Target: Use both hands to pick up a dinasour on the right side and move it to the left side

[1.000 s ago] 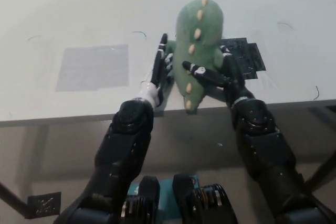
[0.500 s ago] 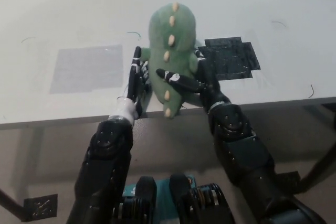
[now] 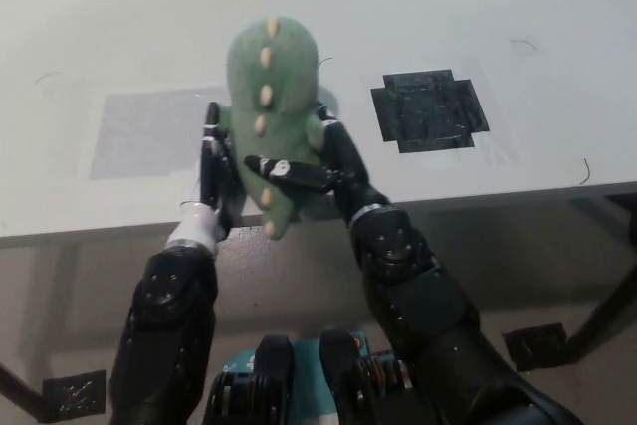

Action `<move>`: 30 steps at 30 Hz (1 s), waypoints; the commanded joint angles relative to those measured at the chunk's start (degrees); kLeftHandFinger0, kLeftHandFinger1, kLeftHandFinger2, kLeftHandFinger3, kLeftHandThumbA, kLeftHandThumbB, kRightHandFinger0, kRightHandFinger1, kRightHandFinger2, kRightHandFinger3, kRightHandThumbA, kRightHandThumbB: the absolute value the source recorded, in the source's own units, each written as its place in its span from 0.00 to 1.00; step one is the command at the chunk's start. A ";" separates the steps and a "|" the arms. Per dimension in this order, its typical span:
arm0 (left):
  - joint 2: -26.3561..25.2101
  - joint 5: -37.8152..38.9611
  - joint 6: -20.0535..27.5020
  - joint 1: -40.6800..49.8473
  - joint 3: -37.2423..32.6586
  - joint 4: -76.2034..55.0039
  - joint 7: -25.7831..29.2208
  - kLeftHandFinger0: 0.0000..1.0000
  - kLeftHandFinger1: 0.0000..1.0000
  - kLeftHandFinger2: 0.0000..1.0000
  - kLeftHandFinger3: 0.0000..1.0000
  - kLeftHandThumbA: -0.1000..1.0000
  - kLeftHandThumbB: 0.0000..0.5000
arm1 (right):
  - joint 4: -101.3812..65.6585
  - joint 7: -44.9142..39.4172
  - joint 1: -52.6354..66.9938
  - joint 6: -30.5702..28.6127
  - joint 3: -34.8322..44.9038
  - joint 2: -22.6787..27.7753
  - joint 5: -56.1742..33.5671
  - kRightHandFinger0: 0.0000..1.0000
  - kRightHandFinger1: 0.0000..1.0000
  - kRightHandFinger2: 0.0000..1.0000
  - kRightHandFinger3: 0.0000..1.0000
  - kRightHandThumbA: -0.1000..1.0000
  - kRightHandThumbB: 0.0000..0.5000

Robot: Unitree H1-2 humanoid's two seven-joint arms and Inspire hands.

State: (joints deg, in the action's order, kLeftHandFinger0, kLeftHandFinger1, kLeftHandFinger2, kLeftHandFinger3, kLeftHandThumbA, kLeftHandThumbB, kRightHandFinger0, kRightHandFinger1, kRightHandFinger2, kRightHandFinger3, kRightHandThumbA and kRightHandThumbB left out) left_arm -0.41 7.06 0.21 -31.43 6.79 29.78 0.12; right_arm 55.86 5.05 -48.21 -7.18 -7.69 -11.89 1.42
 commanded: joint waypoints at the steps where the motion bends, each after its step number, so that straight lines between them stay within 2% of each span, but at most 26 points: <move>1: -0.94 -0.21 2.39 0.09 0.45 -0.25 0.59 1.00 1.00 1.00 1.00 1.00 0.22 | 1.41 -3.63 -3.15 0.60 -3.11 -6.04 1.93 1.00 1.00 1.00 1.00 1.00 0.05; 2: -1.75 -1.04 3.82 0.37 0.12 -0.29 0.48 1.00 1.00 1.00 1.00 1.00 0.22 | 1.64 -4.15 -3.46 0.03 -3.43 -6.37 2.02 1.00 1.00 1.00 1.00 1.00 0.05; 4: -2.10 -0.83 3.90 0.67 -0.02 -0.59 0.22 1.00 1.00 1.00 1.00 1.00 0.20 | 2.01 -4.10 -3.63 -0.21 -3.66 -6.48 2.16 1.00 1.00 1.00 1.00 1.00 0.00; 7: -2.85 0.04 3.41 1.20 0.05 -1.25 -0.34 1.00 1.00 1.00 1.00 1.00 0.22 | 1.50 -4.66 -3.65 0.30 -4.12 -6.85 2.06 1.00 1.00 1.00 1.00 1.00 0.00; 9: -3.83 0.32 4.14 1.96 0.35 -2.01 -0.48 1.00 1.00 1.00 1.00 1.00 0.15 | 2.76 -5.38 -4.42 -0.12 -4.38 -7.43 1.92 1.00 1.00 1.00 1.00 1.00 0.00; 10: -4.00 0.27 4.31 2.03 0.27 -2.10 -0.47 1.00 1.00 1.00 1.00 1.00 0.15 | 2.92 -5.47 -4.56 -0.16 -4.47 -7.46 1.93 1.00 1.00 1.00 1.00 1.00 0.00; 13: -5.65 0.92 3.69 3.49 0.69 -4.55 -1.08 1.00 1.00 1.00 1.00 1.00 0.21 | 4.05 -6.48 -5.64 -0.41 -4.77 -8.39 1.76 1.00 1.00 1.00 1.00 1.00 0.00; 17: -6.77 0.93 3.98 4.40 0.88 -5.97 -0.99 1.00 1.00 1.00 1.00 1.00 0.20 | 5.36 -6.31 -6.71 -1.06 -5.17 -9.20 2.28 1.00 1.00 1.00 1.00 1.00 0.00; 18: -6.97 0.81 3.81 4.48 0.83 -6.17 -0.87 1.00 1.00 1.00 1.00 1.00 0.22 | 5.57 -6.23 -6.95 -1.24 -5.32 -9.25 2.48 1.00 1.00 1.00 1.00 1.00 0.00; 20: -6.95 0.95 3.44 4.69 0.69 -6.66 -0.96 1.00 1.00 1.00 1.00 1.00 0.19 | 5.61 -6.43 -6.86 -1.31 -5.38 -9.03 2.50 1.00 1.00 1.00 1.00 1.00 0.00; 25: -6.79 1.27 3.89 4.66 0.58 -6.57 -1.27 1.00 1.00 1.00 1.00 1.00 0.17 | 5.81 -6.81 -6.73 -2.39 -5.38 -8.64 2.30 1.00 1.00 1.00 1.00 1.00 0.00; 30: -6.29 0.95 5.54 4.21 0.15 -5.03 -1.45 1.00 1.00 1.00 1.00 1.00 0.20 | 6.21 -5.94 -6.21 -4.57 -5.89 -8.01 3.32 1.00 1.00 1.00 1.00 1.00 0.00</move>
State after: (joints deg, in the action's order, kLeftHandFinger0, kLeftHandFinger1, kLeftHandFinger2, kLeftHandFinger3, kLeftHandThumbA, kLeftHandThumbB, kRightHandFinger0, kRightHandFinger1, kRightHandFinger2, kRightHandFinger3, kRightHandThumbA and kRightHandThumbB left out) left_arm -7.76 7.72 3.79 -25.70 8.26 24.40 0.63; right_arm 61.58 3.33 -52.34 -8.70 -11.67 -17.06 3.10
